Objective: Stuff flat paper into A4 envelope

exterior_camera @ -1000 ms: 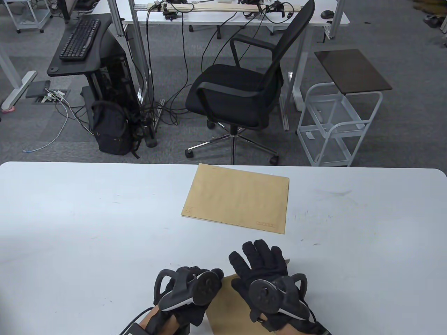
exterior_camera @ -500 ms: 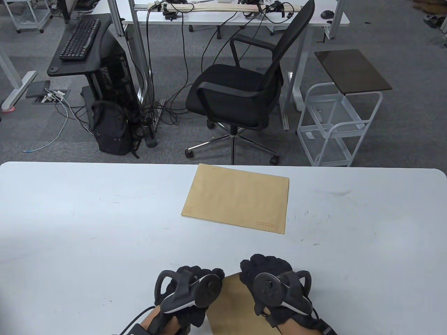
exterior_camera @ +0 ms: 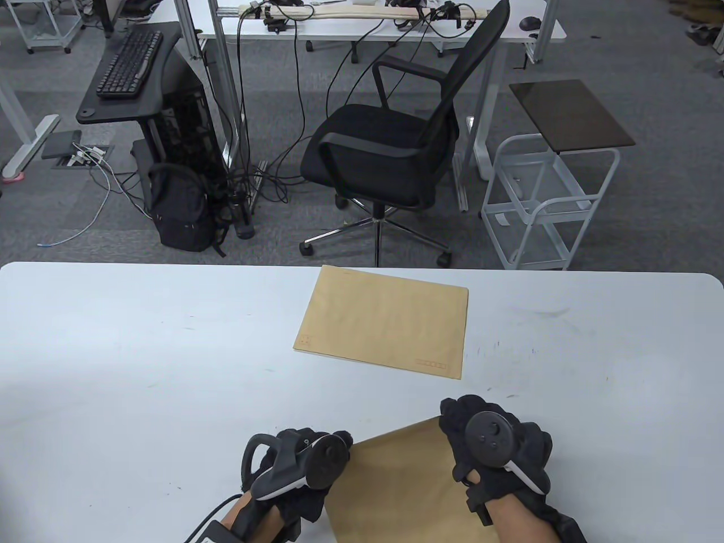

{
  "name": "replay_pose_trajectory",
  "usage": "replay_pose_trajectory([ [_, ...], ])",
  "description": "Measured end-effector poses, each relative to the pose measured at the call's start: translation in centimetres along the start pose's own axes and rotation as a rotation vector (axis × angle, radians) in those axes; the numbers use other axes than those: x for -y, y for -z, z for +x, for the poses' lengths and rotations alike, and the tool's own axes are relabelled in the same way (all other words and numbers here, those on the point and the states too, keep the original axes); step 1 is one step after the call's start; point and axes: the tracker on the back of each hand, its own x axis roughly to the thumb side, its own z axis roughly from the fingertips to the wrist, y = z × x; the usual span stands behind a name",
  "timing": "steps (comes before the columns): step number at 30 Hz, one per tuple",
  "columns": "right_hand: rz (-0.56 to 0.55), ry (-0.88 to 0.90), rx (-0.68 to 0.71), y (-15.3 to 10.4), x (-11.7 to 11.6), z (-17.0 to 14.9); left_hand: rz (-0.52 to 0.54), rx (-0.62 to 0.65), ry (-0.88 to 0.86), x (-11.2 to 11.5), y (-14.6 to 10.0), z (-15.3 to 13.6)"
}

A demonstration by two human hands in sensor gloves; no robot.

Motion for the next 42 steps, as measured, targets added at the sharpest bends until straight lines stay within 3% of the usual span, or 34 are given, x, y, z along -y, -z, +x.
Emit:
replay_pose_trajectory([
  [9, 0.029, 0.113, -0.012, 0.0, -0.2, -0.9, -0.028, -0.015, -0.038, 0.2, 0.1, -0.9],
  [12, 0.132, 0.289, -0.065, -0.1, -0.4, -2.4, -0.027, -0.027, -0.098, 0.0, 0.0, -1.8],
  [19, 0.541, 0.589, -0.214, -0.9, -2.9, -6.6, -0.03, 0.0, -0.402, 0.4, 0.3, -5.0],
  [24, 0.66, 0.797, -0.184, -0.6, -4.7, -7.3, 0.017, 0.019, -0.577, 0.1, 0.1, -6.2],
  [31, 0.588, 0.808, -0.137, 0.0, -3.0, -6.1, 0.043, -0.013, -0.635, 0.0, 0.0, -7.6],
  [36, 0.415, 0.761, -0.117, 0.6, 2.1, -5.2, 0.092, -0.082, -0.795, -0.4, -0.4, -9.6],
  [42, 0.189, 0.568, -0.076, 3.9, 10.6, -1.6, 0.179, -0.175, -0.869, -1.1, -1.0, -11.5],
])
